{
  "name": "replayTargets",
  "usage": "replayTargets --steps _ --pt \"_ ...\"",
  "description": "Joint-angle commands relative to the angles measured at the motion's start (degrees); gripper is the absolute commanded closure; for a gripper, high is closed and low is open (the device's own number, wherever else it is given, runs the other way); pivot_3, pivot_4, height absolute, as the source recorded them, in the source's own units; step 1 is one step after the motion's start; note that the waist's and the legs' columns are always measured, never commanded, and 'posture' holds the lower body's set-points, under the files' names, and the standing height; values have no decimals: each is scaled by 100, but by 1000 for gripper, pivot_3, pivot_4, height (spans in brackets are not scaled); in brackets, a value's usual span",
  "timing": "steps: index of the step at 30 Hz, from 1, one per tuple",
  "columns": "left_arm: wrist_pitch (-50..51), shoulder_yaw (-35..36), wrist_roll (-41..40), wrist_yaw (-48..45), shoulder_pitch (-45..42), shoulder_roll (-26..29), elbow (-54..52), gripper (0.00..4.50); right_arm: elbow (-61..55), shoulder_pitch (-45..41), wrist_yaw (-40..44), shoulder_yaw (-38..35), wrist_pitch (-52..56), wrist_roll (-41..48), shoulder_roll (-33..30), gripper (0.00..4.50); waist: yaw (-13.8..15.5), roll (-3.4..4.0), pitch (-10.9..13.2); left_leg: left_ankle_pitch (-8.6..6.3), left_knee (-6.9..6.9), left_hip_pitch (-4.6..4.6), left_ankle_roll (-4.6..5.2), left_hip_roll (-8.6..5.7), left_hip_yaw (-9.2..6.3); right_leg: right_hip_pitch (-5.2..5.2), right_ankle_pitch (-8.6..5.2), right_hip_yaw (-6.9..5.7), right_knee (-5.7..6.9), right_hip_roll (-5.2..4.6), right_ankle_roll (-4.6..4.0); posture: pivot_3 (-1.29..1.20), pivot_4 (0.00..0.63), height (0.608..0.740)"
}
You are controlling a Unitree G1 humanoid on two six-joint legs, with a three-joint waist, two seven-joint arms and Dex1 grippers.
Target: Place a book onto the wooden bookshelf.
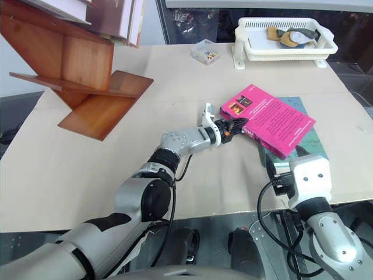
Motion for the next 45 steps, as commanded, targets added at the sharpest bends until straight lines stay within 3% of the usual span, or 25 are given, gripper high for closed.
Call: replayTargets --steps 1,7,12,19,22,26,31,35,38,40,45 --pt "477 102 -241 -165 -348 -836 -475 3029 -212 -75 -61 4 -94 -28 -40 876 -2 0 0 0 0 -1 0 0 0 -1 0 0 0 0 0 0 150 740" --pt "950 147 -237 -427 -234 -207 -1072 3029 -212 -312 82 -26 174 1 64 876 -7 0 0 0 0 -2 0 2 0 -2 0 1 0 1 0 0 150 740" --pt "868 219 -113 -469 -240 -228 -1122 4481 -212 -576 291 -93 508 -50 258 876 -2 0 0 0 0 -2 -1 2 -1 -2 0 0 0 1 0 0 150 740" --pt "858 268 -57 -438 -267 -237 -1242 4493 -212 -657 435 -92 625 -249 476 876 -1 0 1 0 0 -3 -1 2 -1 -3 0 1 0 1 -1 0 150 740" --pt "1001 19 121 -789 -191 176 -1669 4493 -212 -586 476 -113 600 -322 540 876 -3 0 1 0 0 -3 -1 2 -1 -4 0 1 0 1 -1 0 150 740" --pt "618 -1136 928 -2186 211 1231 -3241 4493 -212 -566 635 -113 621 -374 639 876 -117 4 0 1 -2 -2 -1 3 3 -6 0 6 2 4 -1 0 150 740" --pt "-1531 -2012 2074 -4606 766 2814 -4604 4493 -211 -622 1014 -263 757 -397 783 876 -164 12 -4 4 -12 5 -8 18 17 -20 1 25 8 13 -5 0 150 740" --pt "-3470 -1972 2836 -5936 958 3918 -4909 4493 -96 -689 1386 -459 741 -328 800 876 -64 11 -3 2 -8 -2 -5 7 15 -15 1 22 -4 2 -5 0 150 740" --pt "-6000 -2022 3666 -6896 959 4629 -4398 4493 99 -930 1768 -562 750 -276 834 876 -35 10 -1 2 -11 -7 -4 11 12 -20 1 17 -7 3 -7 0 150 740" --pt "-7096 -1951 3874 -7282 846 4923 -4044 4493 200 -1033 1996 -633 736 -225 846 876 -21 10 -1 2 -13 -4 -4 12 12 -19 1 16 -8 3 -8 0 150 740" --pt "-8438 -1320 3662 -7633 256 5917 -3526 4493 825 -1611 2839 -598 571 -71 822 876 -45 -18 18 -12 -10 -11 21 15 10 -20 2 8 -11 5 -7 0 150 740"
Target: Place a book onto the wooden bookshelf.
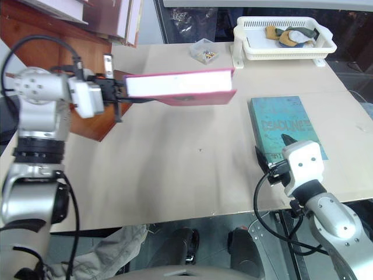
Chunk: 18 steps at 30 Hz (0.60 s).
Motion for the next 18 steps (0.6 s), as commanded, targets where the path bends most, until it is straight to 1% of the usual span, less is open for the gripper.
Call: replayTargets --steps 1,4,6,7,10,13,16,18 --pt "-792 735 -312 -60 -421 644 -73 4493 381 -388 635 -91 -226 75 -8 876 -38 -13 8 -2 1 0 4 0 0 0 0 -1 1 0 0 0 150 740" --pt "-1192 1012 -350 -78 -425 1165 -11 4493 811 -816 1053 -5 -369 72 65 876 -105 -12 7 -7 2 0 11 -3 0 2 -1 -2 -4 -3 2 0 150 740" --pt "-1172 1077 -389 -95 -446 1420 -56 4493 988 -982 1256 -8 -451 92 122 876 -113 -13 9 -6 3 -2 11 -3 0 2 -1 -4 -4 -2 3 0 150 740" --pt "-1046 1133 -456 -203 -354 1648 -116 4493 1094 -1133 1381 28 -471 145 155 876 -117 -15 10 -7 5 -2 11 -4 -2 2 -2 -7 -2 -2 3 0 150 740" --pt "-545 1295 -658 -434 144 2252 -351 4493 1397 -1500 1726 111 -517 171 210 876 -198 -10 15 -10 6 -1 18 -2 0 2 -2 -6 0 1 4 0 150 740" --pt "242 1614 -864 -549 1096 2748 -871 4493 1673 -1829 1942 187 -551 119 247 876 -269 -6 18 -11 5 2 19 4 1 1 -2 -5 6 4 5 0 150 740" --pt "538 1992 -861 -471 1842 2988 -1220 4493 1954 -2098 2113 241 -620 37 293 876 -279 -3 22 -12 4 4 20 8 2 1 -2 -5 9 5 4 0 150 740" --pt "327 2107 -644 -291 1936 3064 -1186 4493 2095 -2207 2222 284 -677 -32 324 876 -250 -14 29 -12 5 3 19 10 -1 1 -2 -10 11 6 4 0 150 740"
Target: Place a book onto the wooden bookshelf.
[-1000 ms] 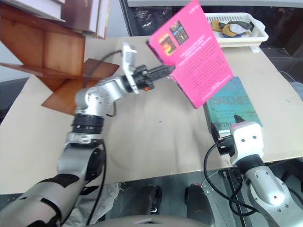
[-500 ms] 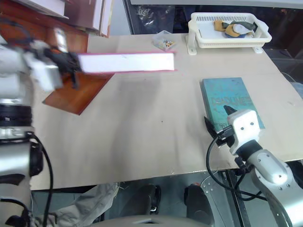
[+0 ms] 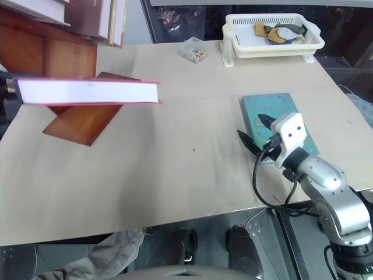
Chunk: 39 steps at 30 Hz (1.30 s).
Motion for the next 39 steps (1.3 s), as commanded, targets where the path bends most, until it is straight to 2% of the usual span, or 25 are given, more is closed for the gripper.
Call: replayTargets --steps 1,8,13,18,22,25,28,30,33,39 --pt "-185 490 179 290 -8 351 -79 4493 105 -221 224 15 -223 -108 53 876 25 -14 8 0 0 0 0 1 -3 0 0 -4 1 0 0 0 150 740" --pt "-1111 163 683 296 -575 937 855 4493 274 -491 370 58 -231 -182 207 876 -25 -14 14 0 -2 1 -1 0 3 -4 1 0 3 1 -1 0 150 740" --pt "-1536 -385 855 148 -1297 1047 1326 4493 295 -542 453 48 -213 -200 258 876 7 -13 16 0 0 0 0 -1 2 -2 1 -4 4 1 0 0 150 740" --pt "-1681 -937 1464 17 -1616 1392 2009 4493 297 -618 490 36 -196 -216 309 876 -16 -15 17 0 2 -2 0 -6 4 -2 0 -1 4 0 1 0 150 740" --pt "-2033 -1403 2904 1061 -1677 1594 2746 4493 195 -815 450 75 -128 -171 412 876 -34 -8 15 0 1 11 0 0 7 -1 0 0 14 4 2 0 150 740" --pt "-2111 -1703 3487 1663 -1793 1437 2948 4493 26 -1032 426 156 6 -111 485 876 -6 -5 14 1 2 42 0 4 7 24 -2 -2 30 7 4 0 150 740" --pt "-2058 -2001 4223 2413 -2095 1409 3207 4493 -203 -1320 411 246 305 129 570 876 17 -5 13 1 1 119 0 16 -1 106 -19 -13 17 14 28 0 150 740" --pt "-2028 -2161 4569 2817 -2362 1378 3327 4493 -314 -1483 436 332 463 257 606 876 20 -5 9 2 4 120 0 18 -1 108 -19 -13 16 15 29 0 150 740" --pt "-2194 -2218 4476 3091 -2830 1151 3427 4493 -402 -1629 358 387 580 320 684 876 10 -12 6 3 10 119 -3 29 -2 105 -17 -13 19 28 29 0 150 740" --pt "-2637 -2267 4062 2652 -2957 1154 3523 4493 -367 -1582 315 379 565 247 727 876 18 -12 7 3 5 80 -4 25 -2 66 -2 -13 19 23 3 0 150 740"
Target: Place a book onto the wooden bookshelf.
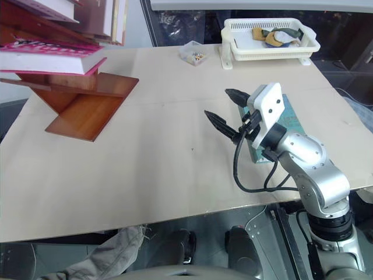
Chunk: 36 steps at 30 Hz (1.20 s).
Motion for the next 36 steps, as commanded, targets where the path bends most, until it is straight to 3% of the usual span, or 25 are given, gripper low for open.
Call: replayTargets --steps 1,9,12,16,20,27,33,36 --pt "-83 7 -307 -440 34 107 9 4493 -135 -44 6 -62 -50 9 -14 876 16 -2 1 0 0 -5 0 -3 -1 -3 0 -2 -2 -4 0 0 150 740" --pt "412 426 -1418 -1222 868 448 -710 4493 122 -127 194 -70 -156 -2 -9 876 -12 -11 7 -1 0 -31 2 -17 -5 -24 0 -4 -4 -20 0 0 150 740" --pt "444 630 -1379 -1021 1328 676 -727 4493 192 -174 272 -28 -183 -18 6 876 -25 -10 8 0 1 -72 1 -16 -5 -67 1 -4 3 -18 -1 0 150 740" --pt "542 845 -873 -74 1437 885 -754 4493 267 -232 367 -47 -186 -13 -3 876 -41 -11 9 0 0 -78 1 -15 -3 -70 1 -2 0 -17 -1 0 150 740" --pt "557 1070 -1630 -143 1673 596 -1096 4493 342 -258 423 -25 -217 -50 11 876 -32 -9 11 0 -1 -78 1 -16 -1 -69 1 -3 1 -15 0 0 150 740" --pt "2998 2066 -4345 -879 3355 -413 -3403 4493 123 -117 338 -138 -75 -42 -89 876 -2 -6 13 0 0 -84 0 -17 -5 -72 2 -2 -7 -27 -2 0 150 740" --pt "5620 1714 -5613 -473 3315 -1142 -4885 4493 -612 400 -86 -610 376 85 -366 876 4 -10 18 0 -1 -96 -1 -18 -8 -80 2 0 -10 -25 -4 0 150 740" --pt "7702 1052 -6616 82 2729 -1945 -5271 4493 -1246 946 -400 -1145 778 215 -591 876 32 -5 17 -1 -2 -92 0 -21 -8 -76 2 2 -8 -23 -3 0 150 740"
